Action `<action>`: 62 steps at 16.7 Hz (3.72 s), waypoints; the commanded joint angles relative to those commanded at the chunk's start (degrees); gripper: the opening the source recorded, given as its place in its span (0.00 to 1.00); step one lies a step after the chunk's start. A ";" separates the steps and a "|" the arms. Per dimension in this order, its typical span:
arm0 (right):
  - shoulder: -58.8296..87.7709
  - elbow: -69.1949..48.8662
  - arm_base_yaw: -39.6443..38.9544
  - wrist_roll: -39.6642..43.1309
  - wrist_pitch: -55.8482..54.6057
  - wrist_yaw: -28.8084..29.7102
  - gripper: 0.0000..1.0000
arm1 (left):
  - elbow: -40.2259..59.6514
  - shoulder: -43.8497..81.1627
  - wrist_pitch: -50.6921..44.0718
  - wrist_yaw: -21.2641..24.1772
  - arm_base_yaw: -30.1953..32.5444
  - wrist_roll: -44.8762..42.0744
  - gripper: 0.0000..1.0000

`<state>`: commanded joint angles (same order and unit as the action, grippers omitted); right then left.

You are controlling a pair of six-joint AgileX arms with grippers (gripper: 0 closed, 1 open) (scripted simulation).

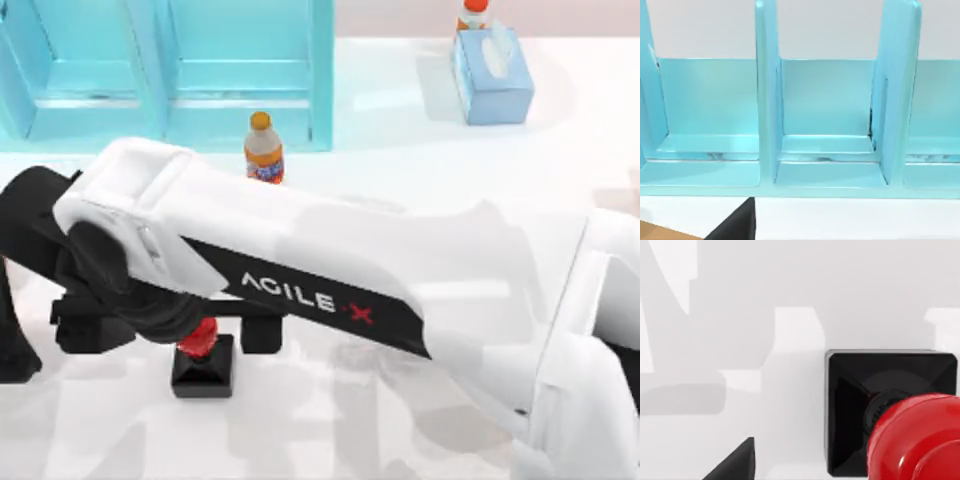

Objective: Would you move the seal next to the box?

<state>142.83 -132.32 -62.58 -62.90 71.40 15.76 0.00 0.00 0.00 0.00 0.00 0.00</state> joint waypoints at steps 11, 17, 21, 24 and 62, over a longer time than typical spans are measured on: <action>0.26 6.84 0.86 0.88 -7.03 -0.11 0.77 | 0.00 0.00 0.00 0.00 0.00 0.00 1.00; 0.26 6.84 0.86 0.88 -7.03 -0.11 0.32 | 0.00 0.00 0.00 0.00 0.00 0.00 1.00; 0.26 6.84 0.86 0.88 -7.03 -0.11 0.02 | 0.00 0.00 0.00 0.00 0.00 0.00 1.00; 0.26 6.84 0.86 0.88 -7.03 -0.11 0.00 | 0.00 0.00 0.00 0.00 0.00 0.00 1.00; -67.84 57.25 36.89 37.28 2.57 -8.81 0.00 | 0.00 0.00 0.00 0.00 0.00 0.00 1.00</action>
<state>74.99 -75.07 -25.69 -25.62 73.97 6.95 0.00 0.00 0.00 0.00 0.00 0.00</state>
